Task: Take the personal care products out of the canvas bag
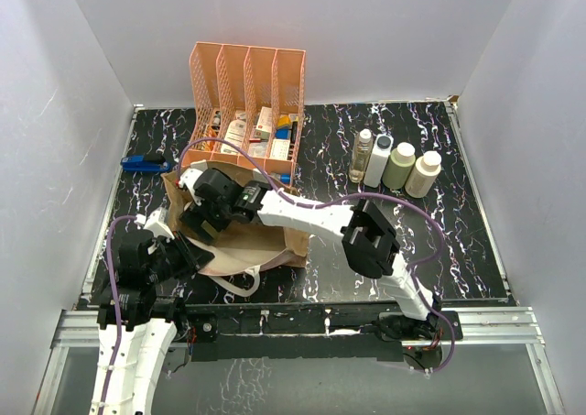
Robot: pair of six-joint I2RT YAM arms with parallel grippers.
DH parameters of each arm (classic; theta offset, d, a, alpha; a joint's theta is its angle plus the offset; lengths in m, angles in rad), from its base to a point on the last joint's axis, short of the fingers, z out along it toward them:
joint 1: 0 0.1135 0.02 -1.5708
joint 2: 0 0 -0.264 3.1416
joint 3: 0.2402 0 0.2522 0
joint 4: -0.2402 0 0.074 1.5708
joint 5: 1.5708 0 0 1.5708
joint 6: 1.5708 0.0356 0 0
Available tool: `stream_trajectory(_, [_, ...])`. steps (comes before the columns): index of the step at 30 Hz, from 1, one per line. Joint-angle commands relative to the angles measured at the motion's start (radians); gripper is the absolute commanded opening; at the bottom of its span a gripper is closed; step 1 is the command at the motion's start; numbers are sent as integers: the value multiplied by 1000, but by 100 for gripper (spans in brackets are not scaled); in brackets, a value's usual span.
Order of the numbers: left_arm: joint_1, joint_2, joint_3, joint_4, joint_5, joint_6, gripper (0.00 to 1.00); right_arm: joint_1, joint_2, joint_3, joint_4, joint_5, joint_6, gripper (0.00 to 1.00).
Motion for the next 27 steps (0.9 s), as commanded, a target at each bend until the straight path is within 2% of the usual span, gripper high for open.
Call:
stream_trajectory(1, [6, -8, 3, -5, 13, 10, 0, -1, 22, 61, 64, -84, 1, 99])
stream_trajectory(7, [6, -6, 1, -3, 15, 11, 0, -1, 90, 115, 82, -131, 3, 100])
stream_trajectory(18, [10, -10, 0, -2, 17, 10, 0, -1, 158, 213, 76, -108, 3, 98])
stream_trajectory(21, [13, -12, 1, -2, 18, 11, 0, -1, 139, 215, 84, -91, 2, 89])
stream_trajectory(24, [13, -12, 1, -2, 18, 11, 0, -1, 112, 208, 100, -78, 5, 71])
stream_trajectory(27, [12, -13, 1, -2, 18, 9, 0, -1, 72, 182, 125, -66, 12, 58])
